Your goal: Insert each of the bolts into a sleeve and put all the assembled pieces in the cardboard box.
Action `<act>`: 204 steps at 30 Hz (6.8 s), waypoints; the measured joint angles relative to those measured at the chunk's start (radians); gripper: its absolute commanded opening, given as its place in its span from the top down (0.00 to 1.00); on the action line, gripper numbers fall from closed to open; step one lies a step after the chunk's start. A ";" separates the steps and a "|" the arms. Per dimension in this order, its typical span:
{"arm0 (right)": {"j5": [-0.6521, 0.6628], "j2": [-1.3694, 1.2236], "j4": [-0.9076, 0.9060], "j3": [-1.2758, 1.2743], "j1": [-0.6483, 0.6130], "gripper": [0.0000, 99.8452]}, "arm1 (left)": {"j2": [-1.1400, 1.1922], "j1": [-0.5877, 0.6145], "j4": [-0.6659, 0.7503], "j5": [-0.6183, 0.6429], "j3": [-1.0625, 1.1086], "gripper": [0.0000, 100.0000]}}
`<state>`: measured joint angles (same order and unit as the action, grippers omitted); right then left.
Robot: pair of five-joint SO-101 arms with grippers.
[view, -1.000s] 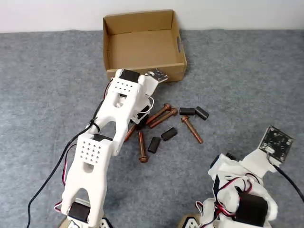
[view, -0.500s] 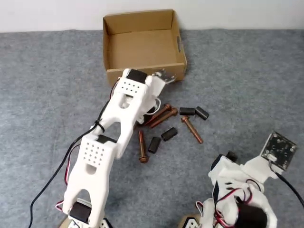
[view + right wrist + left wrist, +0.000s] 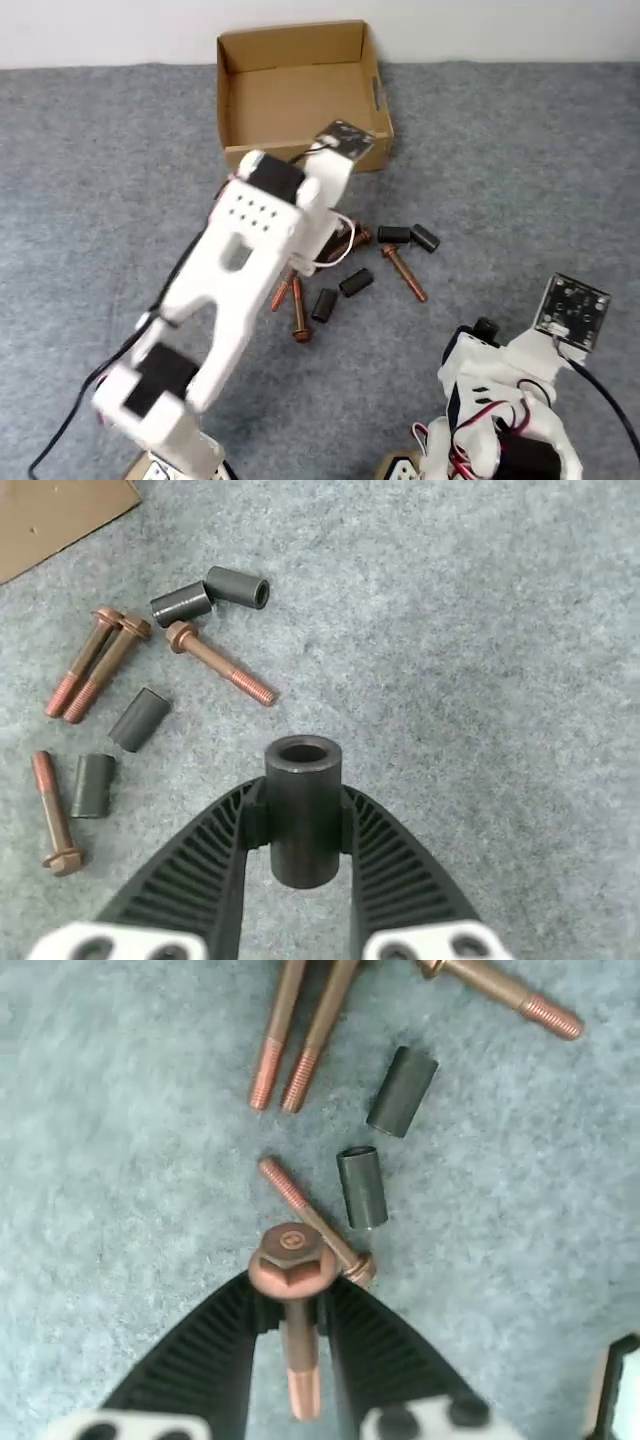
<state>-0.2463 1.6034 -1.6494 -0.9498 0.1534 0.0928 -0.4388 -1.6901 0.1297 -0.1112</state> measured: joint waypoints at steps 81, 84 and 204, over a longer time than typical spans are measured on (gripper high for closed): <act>0.342 -0.017 0.531 -0.095 -0.893 0.99 | -1.699 -0.259 0.733 0.296 1.290 0.78; 0.345 -0.017 0.531 -0.095 -0.895 0.99 | -1.699 -0.224 0.698 0.301 1.289 0.78; 0.187 -2.636 0.126 2.582 -0.511 0.99 | -1.689 0.448 0.885 0.170 1.806 1.00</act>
<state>-0.0591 -1.0326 -1.5236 1.6326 -0.3575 -1.5965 0.0092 -0.8048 0.3000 1.6947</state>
